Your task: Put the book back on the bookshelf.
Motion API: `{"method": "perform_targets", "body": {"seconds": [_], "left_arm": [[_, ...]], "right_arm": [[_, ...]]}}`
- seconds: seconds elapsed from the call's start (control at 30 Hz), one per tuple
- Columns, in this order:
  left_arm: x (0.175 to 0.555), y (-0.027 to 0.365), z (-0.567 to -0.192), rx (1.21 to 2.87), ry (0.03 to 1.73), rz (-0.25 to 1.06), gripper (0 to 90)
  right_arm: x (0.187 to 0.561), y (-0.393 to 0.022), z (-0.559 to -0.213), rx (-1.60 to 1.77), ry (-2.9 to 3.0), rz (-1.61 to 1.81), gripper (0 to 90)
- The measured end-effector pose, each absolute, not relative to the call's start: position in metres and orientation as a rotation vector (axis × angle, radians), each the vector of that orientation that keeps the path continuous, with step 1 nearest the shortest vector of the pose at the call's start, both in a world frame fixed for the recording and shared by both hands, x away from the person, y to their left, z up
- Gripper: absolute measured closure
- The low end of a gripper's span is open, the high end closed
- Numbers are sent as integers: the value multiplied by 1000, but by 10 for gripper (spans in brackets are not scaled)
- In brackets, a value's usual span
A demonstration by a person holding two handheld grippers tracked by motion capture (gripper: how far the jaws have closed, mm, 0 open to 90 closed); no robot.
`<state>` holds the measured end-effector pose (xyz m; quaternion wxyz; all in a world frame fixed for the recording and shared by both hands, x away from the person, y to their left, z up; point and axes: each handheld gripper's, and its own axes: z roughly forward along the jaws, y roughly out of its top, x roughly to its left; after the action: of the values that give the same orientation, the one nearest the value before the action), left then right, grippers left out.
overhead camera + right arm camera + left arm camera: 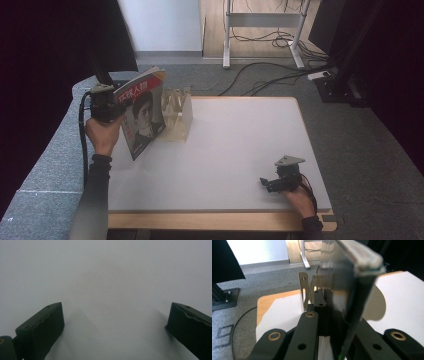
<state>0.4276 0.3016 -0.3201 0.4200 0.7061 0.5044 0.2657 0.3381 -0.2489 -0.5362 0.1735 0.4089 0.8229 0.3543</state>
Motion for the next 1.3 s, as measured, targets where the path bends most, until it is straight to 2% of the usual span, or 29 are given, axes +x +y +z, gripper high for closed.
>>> {"method": "perform_targets", "body": {"seconds": [0.3, 0.7, 0.87, 1.2, 1.3], "left_arm": [[444, 293, -333, 1723, 1226, 706, 869], [444, 313, -347, 1701, 1246, 645, 827], [442, 314, -343, 1706, 1247, 670, 681], [433, 309, -342, 1840, 1228, 683, 238], [429, 311, -343, 1842, 1213, 628, 189]], "right_arm": [[338, -249, -536, 1161, 2334, 1005, 3], [338, -249, -536, 1159, 2336, 1006, 3], [338, -249, -536, 1160, 2335, 1006, 4], [338, -249, -536, 1159, 2335, 1003, 3], [338, -249, -536, 1159, 2335, 1002, 3]]}}
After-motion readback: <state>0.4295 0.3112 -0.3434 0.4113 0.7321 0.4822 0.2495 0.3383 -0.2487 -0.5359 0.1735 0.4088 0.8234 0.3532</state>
